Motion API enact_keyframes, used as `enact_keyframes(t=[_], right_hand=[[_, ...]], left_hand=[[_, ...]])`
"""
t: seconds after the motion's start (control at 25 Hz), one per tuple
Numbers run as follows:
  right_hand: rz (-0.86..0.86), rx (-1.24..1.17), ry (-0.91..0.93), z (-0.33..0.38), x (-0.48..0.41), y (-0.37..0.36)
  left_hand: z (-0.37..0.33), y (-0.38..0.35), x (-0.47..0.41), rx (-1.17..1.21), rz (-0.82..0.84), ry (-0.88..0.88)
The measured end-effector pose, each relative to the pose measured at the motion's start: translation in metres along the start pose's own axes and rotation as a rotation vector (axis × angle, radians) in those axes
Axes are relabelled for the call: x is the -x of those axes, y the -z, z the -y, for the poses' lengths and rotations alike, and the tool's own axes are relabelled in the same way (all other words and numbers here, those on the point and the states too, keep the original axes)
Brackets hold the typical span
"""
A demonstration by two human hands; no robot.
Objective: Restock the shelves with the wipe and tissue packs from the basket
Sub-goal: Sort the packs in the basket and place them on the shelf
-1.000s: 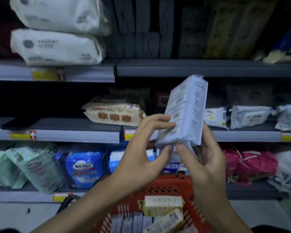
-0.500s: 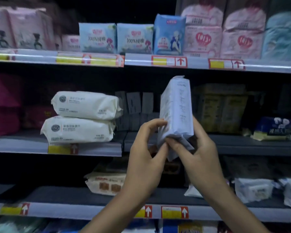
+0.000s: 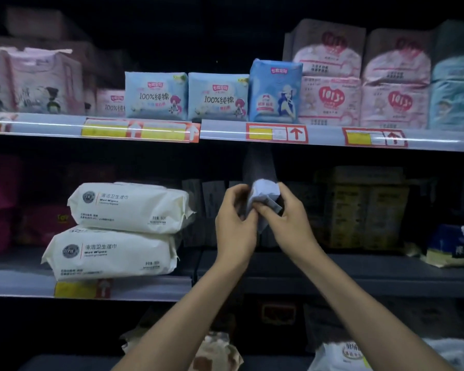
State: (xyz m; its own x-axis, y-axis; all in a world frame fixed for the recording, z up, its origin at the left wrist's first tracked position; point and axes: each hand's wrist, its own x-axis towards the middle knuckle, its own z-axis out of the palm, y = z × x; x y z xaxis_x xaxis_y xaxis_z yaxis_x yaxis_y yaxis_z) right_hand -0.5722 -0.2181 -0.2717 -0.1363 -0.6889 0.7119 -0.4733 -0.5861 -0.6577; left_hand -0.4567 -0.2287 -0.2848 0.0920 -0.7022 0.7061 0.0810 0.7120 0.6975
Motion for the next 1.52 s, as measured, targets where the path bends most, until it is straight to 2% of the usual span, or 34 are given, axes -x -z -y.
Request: enact_keyframes(t=[0.12, 0.28, 0.4, 0.48, 0.92, 1.16, 1.52], right_hand=[[-0.084, 0.068, -0.099, -0.003, -0.022, -0.003], [-0.08, 0.349, -0.315, -0.021, -0.041, -0.01], [-0.268, 0.439, -0.361, -0.018, -0.039, -0.013], [-0.278, 0.44, -0.349, -0.007, -0.029, -0.01], [-0.009, 0.448, -0.359, 0.034, 0.051, 0.035], [0.208, 0.595, -0.319, 0.053, 0.085, 0.061], [0.493, 0.665, -0.278, 0.059, 0.141, 0.068]], left_hand=[[0.007, -0.014, -0.021, -0.136, -0.091, 0.083], [0.013, -0.019, -0.034, -0.621, -0.063, 0.336], [0.013, -0.011, -0.028, -0.678, -0.019, 0.399], [0.01, -0.004, -0.023, -0.66, 0.011, 0.375], [-0.031, 0.046, 0.026, -0.577, 0.261, 0.293], [-0.054, 0.083, 0.058, -0.746, 0.464, 0.11], [-0.075, 0.134, 0.118, -0.944, 0.646, 0.077]])
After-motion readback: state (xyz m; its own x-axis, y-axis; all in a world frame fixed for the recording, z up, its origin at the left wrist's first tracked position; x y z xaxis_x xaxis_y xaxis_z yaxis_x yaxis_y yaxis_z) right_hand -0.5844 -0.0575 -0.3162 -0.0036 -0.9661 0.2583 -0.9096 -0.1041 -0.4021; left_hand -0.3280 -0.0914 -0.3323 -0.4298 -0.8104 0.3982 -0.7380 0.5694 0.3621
